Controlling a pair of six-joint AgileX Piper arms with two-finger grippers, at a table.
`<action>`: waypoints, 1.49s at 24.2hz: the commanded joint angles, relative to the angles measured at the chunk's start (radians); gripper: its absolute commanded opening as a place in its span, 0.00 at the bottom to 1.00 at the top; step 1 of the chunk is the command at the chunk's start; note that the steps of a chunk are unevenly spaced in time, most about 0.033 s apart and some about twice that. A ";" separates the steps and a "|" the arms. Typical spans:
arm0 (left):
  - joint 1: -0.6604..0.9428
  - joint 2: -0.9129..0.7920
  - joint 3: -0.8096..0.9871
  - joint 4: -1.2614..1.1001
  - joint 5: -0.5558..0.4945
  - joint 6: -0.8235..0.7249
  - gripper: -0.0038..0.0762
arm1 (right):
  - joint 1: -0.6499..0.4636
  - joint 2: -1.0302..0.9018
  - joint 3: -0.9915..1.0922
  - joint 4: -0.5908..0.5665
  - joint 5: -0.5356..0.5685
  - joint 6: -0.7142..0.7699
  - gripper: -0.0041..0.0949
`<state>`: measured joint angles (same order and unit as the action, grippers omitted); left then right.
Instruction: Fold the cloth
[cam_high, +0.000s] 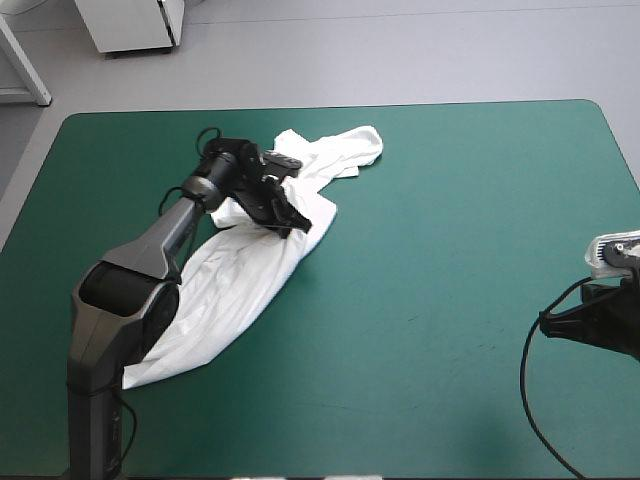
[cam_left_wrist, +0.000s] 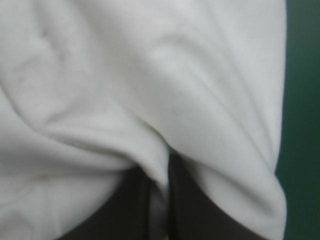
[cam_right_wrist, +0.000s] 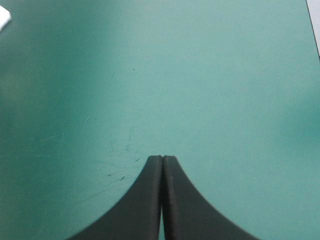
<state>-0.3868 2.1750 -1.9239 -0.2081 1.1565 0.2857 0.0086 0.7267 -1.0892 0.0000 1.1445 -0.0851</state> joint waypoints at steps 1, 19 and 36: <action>-0.126 -0.066 -0.065 -0.048 0.004 0.008 0.02 | 0.002 0.011 -0.029 0.000 -0.061 -0.007 0.02; -0.725 -0.068 -0.088 -0.053 0.047 0.015 0.02 | 0.002 0.011 -0.029 0.000 -0.098 -0.011 0.02; -0.679 -0.285 -0.237 0.250 0.131 -0.199 0.63 | 0.002 0.011 -0.029 0.000 -0.098 -0.011 0.02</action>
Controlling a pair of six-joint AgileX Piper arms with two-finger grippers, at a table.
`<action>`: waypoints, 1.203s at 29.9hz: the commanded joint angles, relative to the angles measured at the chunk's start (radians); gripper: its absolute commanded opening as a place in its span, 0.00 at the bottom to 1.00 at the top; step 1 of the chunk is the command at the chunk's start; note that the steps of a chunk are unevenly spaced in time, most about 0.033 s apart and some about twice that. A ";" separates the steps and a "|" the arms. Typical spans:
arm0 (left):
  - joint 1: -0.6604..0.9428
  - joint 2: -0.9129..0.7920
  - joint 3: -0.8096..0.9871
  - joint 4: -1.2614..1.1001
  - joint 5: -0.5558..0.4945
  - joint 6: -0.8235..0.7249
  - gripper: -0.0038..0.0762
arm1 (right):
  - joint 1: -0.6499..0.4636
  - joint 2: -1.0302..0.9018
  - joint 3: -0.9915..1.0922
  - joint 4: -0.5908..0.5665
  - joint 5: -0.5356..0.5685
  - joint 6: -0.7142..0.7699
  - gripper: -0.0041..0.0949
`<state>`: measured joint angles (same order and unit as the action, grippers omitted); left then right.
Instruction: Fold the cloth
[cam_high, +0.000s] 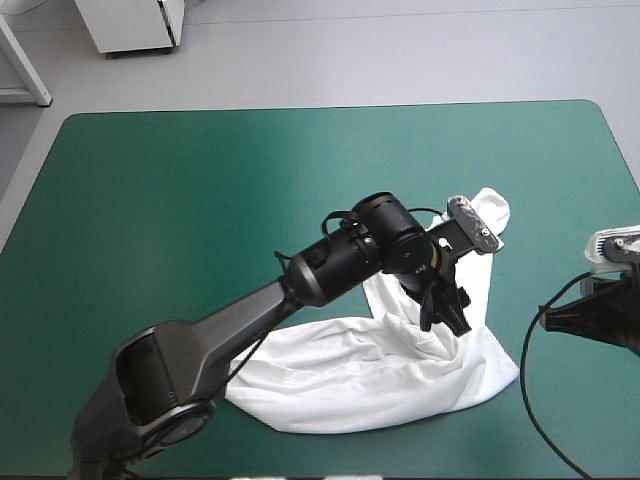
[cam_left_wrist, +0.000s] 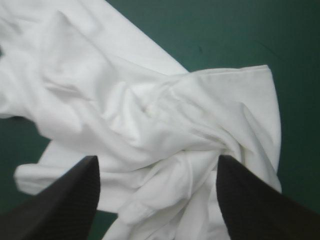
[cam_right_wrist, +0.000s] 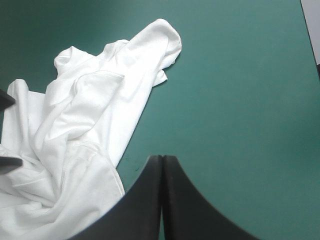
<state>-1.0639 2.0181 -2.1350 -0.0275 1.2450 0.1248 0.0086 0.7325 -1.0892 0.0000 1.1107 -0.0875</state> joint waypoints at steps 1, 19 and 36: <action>0.001 -0.149 -0.016 0.092 0.043 -0.043 0.63 | 0.002 0.006 -0.029 0.000 -0.062 -0.009 0.02; 0.240 -0.747 0.669 0.169 0.043 -0.325 0.57 | 0.002 0.006 -0.029 0.000 -0.030 -0.004 0.02; 0.363 -0.854 1.208 0.188 -0.011 -0.401 0.51 | 0.002 0.006 -0.029 0.014 -0.007 0.035 0.02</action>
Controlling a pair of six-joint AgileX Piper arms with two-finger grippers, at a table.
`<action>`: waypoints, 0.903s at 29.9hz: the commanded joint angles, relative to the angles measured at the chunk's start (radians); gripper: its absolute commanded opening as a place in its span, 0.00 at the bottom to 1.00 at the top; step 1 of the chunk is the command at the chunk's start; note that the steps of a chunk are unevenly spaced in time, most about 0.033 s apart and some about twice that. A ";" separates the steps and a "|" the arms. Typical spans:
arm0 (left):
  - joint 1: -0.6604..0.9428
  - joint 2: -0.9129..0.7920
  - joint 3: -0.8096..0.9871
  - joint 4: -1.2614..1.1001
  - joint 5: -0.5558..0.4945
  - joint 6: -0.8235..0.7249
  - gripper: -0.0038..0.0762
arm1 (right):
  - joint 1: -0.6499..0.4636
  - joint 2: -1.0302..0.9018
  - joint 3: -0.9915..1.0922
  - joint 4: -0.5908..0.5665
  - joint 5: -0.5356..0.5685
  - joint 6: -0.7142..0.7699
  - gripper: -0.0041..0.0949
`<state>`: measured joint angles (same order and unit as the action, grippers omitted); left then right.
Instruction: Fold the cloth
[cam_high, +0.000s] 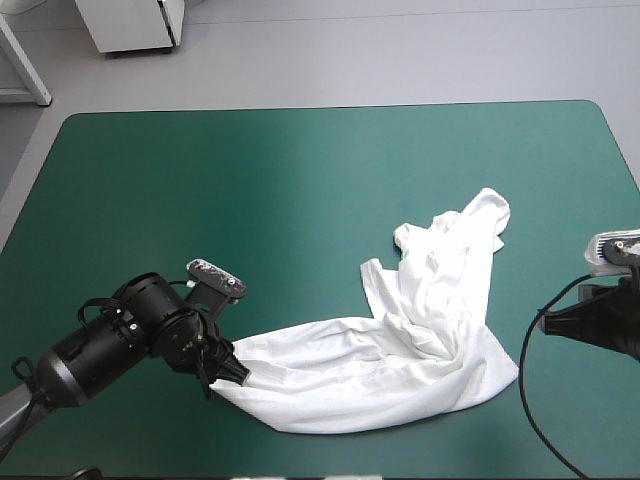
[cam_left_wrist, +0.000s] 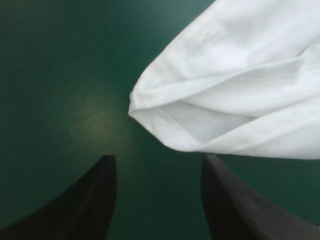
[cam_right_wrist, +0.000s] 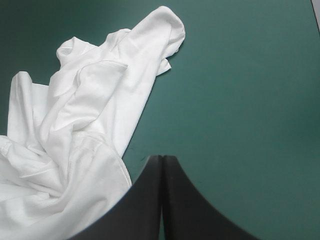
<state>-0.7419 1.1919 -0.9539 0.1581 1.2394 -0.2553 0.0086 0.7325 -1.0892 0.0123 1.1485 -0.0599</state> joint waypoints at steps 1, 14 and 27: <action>0.058 -0.028 0.046 -0.008 -0.032 -0.017 0.51 | 0.002 0.006 -0.029 0.002 -0.045 0.010 0.02; 0.237 0.153 0.094 -0.115 -0.236 0.164 0.51 | 0.002 0.006 -0.029 0.002 -0.045 0.025 0.02; 0.237 0.253 0.179 -0.171 -0.350 0.181 0.02 | 0.002 0.016 -0.029 -0.005 -0.026 0.075 0.03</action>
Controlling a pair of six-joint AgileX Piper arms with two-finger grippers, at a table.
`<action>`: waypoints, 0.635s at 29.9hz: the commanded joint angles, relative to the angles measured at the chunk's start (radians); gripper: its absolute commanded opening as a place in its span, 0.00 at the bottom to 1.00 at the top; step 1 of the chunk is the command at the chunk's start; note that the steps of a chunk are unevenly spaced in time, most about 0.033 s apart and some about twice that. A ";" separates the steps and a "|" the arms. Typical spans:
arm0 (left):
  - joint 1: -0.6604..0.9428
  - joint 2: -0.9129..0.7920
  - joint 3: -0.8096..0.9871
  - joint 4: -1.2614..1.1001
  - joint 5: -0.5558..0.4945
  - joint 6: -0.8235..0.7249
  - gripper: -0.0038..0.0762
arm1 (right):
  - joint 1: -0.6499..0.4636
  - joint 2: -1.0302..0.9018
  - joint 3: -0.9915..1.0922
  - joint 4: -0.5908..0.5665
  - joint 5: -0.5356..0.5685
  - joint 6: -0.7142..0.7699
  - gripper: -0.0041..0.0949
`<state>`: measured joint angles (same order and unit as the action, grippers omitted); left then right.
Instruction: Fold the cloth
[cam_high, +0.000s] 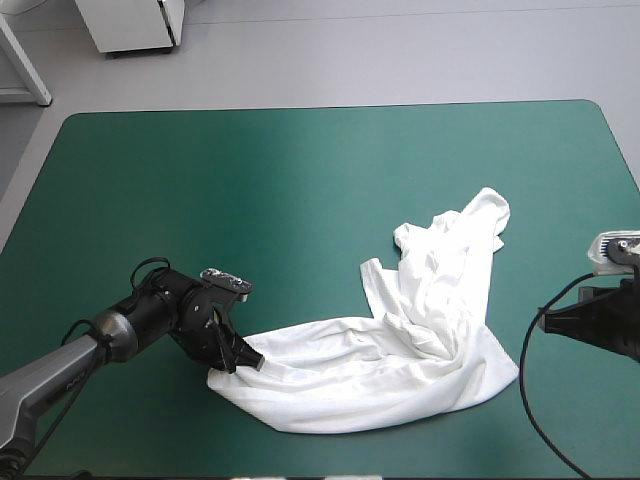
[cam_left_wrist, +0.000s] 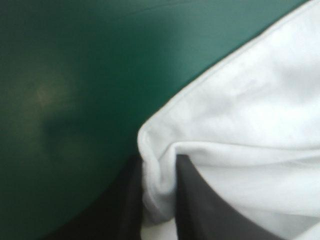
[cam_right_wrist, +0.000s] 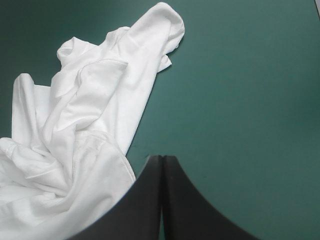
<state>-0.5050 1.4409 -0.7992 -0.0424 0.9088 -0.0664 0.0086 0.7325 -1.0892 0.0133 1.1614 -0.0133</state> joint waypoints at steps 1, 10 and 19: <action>0.000 0.004 0.026 0.030 -0.019 -0.008 0.03 | 0.002 0.023 -0.029 -0.013 -0.021 0.047 0.03; 0.000 0.002 0.026 0.013 -0.023 -0.004 0.02 | 0.002 0.331 -0.126 -0.013 0.046 0.072 0.35; 0.000 0.002 0.026 0.006 -0.025 -0.002 0.02 | 0.002 0.686 -0.450 -0.013 0.047 0.061 0.55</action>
<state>-0.5058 1.4360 -0.7925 -0.0625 0.9007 -0.0656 0.0086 1.3528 -1.4216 0.0083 1.2444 0.0588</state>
